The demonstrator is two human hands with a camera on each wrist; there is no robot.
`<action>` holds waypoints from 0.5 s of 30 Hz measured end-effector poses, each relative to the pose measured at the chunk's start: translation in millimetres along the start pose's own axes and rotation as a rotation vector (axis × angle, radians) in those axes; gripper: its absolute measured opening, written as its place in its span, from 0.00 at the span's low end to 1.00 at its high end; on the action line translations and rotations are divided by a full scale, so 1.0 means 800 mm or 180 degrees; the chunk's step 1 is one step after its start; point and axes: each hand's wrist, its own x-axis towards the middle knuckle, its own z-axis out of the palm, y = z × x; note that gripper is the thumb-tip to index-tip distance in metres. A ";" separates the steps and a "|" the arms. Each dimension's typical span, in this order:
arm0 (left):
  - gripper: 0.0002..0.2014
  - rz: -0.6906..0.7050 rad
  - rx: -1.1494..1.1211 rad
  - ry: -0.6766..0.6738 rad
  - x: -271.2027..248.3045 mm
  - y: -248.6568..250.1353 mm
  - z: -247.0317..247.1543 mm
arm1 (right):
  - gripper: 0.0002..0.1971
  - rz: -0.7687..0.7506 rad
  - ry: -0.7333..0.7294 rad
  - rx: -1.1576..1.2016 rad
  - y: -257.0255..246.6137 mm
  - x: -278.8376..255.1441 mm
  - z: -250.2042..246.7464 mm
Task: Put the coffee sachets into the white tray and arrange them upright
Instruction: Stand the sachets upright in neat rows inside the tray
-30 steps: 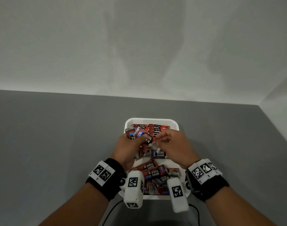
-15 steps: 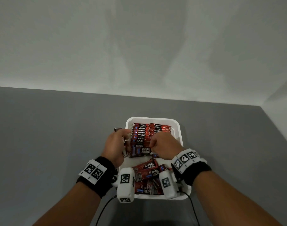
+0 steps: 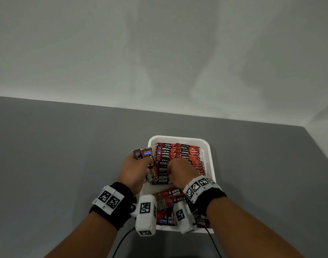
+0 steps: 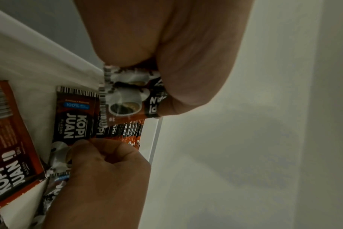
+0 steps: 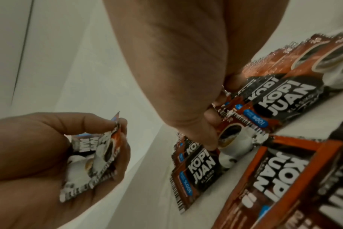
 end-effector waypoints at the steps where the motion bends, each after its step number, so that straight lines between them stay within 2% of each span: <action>1: 0.09 0.0025 0.0027 0.0018 0.002 -0.002 0.001 | 0.07 0.0016 -0.0024 0.0079 0.002 -0.001 -0.003; 4: 0.08 0.0009 0.0011 -0.0015 0.004 -0.002 0.002 | 0.11 0.0216 0.0148 0.0652 0.008 -0.007 -0.025; 6: 0.08 -0.0048 -0.0056 -0.0132 0.000 0.000 0.007 | 0.13 0.0389 0.0360 0.1453 0.012 -0.015 -0.043; 8: 0.10 -0.0108 -0.0162 -0.0342 -0.005 0.002 0.017 | 0.07 0.0414 0.0348 0.2356 0.013 -0.028 -0.057; 9: 0.10 -0.0130 -0.0173 -0.0442 -0.009 0.004 0.023 | 0.04 0.0350 0.0339 0.2510 0.013 -0.034 -0.064; 13: 0.11 -0.0118 -0.0087 -0.0580 -0.013 0.003 0.040 | 0.07 0.0221 0.0561 0.1826 0.027 -0.052 -0.084; 15: 0.11 -0.0074 0.0048 -0.0592 -0.016 0.001 0.043 | 0.09 0.0208 0.0443 0.1682 0.036 -0.058 -0.089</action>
